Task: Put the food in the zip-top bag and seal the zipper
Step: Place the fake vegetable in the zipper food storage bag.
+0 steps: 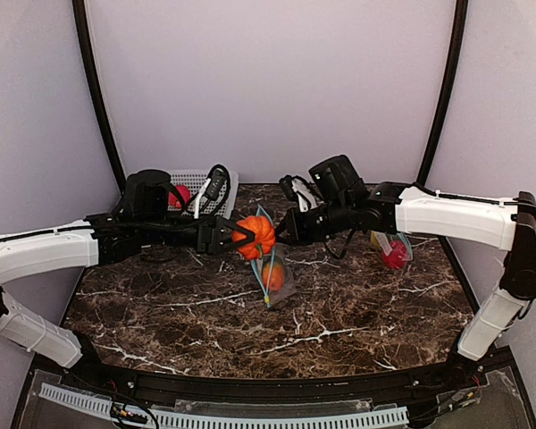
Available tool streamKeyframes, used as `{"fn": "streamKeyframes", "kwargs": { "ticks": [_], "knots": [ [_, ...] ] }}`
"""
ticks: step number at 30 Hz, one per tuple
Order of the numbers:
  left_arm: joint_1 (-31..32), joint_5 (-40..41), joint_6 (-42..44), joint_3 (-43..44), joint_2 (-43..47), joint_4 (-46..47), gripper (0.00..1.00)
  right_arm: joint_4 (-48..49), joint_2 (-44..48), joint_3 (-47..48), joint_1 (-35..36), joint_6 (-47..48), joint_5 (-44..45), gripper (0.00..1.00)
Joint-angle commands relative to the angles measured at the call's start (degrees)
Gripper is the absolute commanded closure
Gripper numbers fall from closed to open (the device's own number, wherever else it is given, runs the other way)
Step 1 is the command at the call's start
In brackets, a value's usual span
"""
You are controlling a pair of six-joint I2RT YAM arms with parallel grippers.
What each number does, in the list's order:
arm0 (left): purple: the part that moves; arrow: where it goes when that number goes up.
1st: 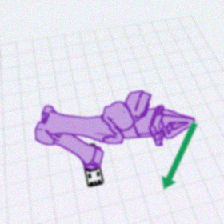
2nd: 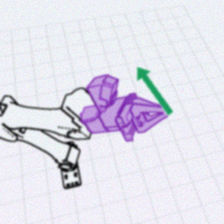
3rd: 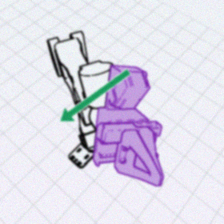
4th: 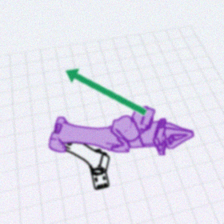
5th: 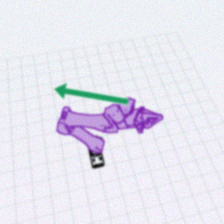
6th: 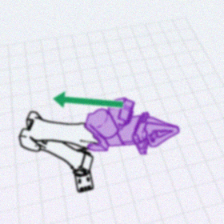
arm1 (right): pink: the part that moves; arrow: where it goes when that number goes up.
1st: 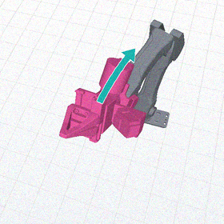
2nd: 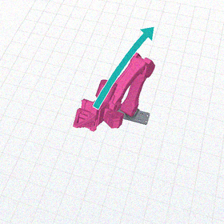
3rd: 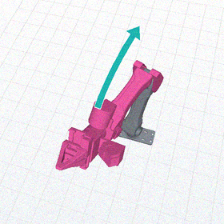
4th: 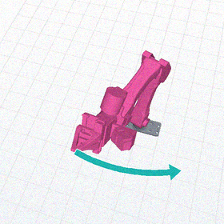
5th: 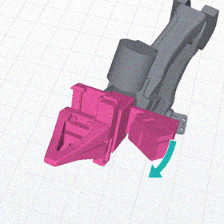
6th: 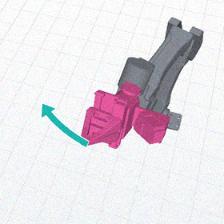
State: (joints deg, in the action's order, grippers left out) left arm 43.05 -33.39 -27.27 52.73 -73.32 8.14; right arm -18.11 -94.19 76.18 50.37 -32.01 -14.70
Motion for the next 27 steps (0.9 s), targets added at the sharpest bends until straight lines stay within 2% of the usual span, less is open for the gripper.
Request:
{"fn": "streamKeyframes", "kwargs": {
  "ticks": [1,8,27],
  "knots": [
    [0.32,2.06,-1.23,-1.32,-0.52,3.45,0.51,-0.03,0.76,0.72,0.6,0.15,0.99,1.0],
    [0.37,8.65,-0.96,-2.46,-1.76,0.12,0.51,-0.08,1.03,0.9,0.7,0.37,0.81,1.0],
    [0.88,17.64,-0.97,2.06,-8.09,-7.26,0.51,0.98,0.05,1.86,1.4,0.75,-2.39,1.0]
  ]
}}
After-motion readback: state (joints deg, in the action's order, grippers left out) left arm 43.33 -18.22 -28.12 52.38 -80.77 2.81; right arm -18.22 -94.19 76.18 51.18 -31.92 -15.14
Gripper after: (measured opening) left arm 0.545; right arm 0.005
